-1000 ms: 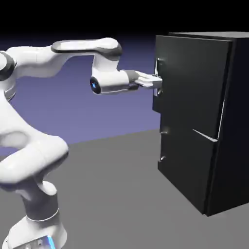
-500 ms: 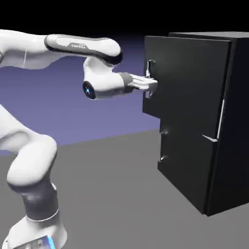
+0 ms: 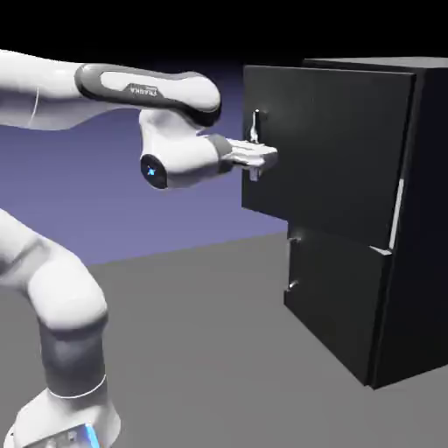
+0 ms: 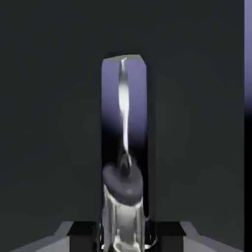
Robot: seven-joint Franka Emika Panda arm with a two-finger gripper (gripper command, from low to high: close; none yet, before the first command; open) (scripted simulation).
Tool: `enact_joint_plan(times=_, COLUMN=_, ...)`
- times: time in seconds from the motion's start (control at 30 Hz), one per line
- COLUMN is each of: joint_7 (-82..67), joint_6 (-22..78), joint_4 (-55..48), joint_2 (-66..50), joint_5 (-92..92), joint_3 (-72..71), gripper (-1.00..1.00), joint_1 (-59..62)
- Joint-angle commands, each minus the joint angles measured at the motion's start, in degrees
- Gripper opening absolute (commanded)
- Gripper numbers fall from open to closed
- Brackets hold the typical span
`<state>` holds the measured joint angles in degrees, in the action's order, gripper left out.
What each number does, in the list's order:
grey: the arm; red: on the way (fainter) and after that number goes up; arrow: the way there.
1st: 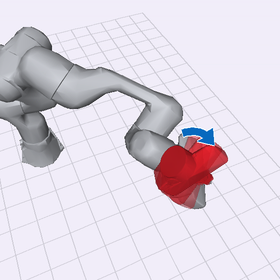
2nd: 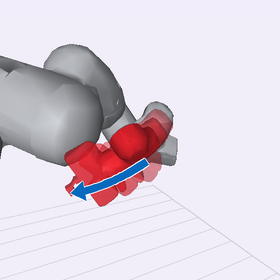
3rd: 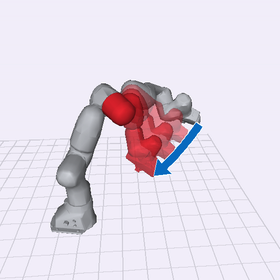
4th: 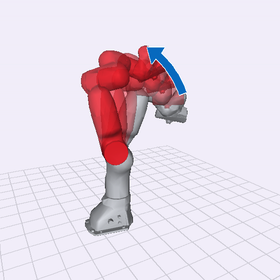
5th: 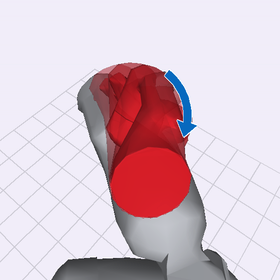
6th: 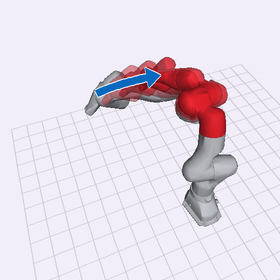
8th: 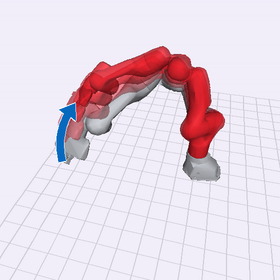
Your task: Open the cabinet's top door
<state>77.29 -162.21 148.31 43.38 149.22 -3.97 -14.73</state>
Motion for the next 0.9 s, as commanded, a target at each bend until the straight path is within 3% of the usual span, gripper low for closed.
enact_joint_plan(times=0.0, joint_7=1.3, joint_6=0.0, joint_4=0.9, joint_2=1.1, joint_5=-2.4, joint_3=1.7, gripper=-1.0, joint_1=-1.7)
enact_joint_plan(times=0.53, joint_7=23.9, joint_6=-4.7, joint_4=11.5, joint_2=20.1, joint_5=-42.3, joint_3=22.1, gripper=-1.0, joint_1=-20.8)
enact_joint_plan(times=0.87, joint_7=42.9, joint_6=2.9, joint_4=17.1, joint_2=28.0, joint_5=-67.2, joint_3=27.0, gripper=-1.0, joint_1=-16.8)
